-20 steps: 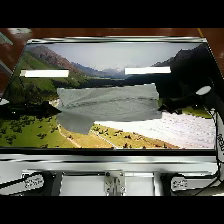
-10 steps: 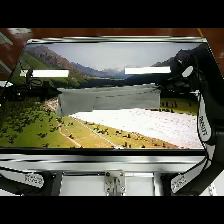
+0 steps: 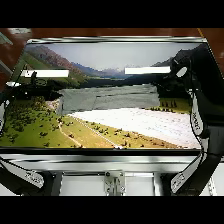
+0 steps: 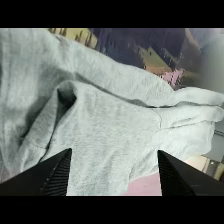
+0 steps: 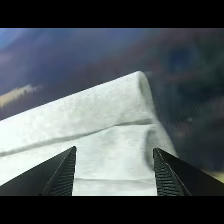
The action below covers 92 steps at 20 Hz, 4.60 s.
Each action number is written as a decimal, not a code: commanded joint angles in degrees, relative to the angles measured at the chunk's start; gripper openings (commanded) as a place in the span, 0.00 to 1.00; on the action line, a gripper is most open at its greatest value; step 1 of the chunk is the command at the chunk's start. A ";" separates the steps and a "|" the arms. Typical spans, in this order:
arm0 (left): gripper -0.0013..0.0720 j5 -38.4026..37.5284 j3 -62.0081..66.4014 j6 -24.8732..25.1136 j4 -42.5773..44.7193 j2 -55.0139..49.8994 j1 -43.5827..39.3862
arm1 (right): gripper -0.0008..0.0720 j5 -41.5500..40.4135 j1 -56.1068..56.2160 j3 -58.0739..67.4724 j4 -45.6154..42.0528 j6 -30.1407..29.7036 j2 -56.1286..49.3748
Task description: Fold the shirts.
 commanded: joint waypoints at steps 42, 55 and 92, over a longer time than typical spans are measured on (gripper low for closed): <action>0.06 21.29 3.08 5.14 -11.61 -2.14 -44.52 | 0.09 34.69 10.27 0.07 2.01 12.37 38.99; 0.07 2.12 3.04 -4.42 18.38 37.48 11.61 | 0.09 -16.87 41.75 0.09 20.26 10.99 6.40; 0.07 1.77 -4.07 -5.35 18.36 38.82 -8.55 | 0.09 9.79 12.57 -14.73 28.44 -12.59 2.34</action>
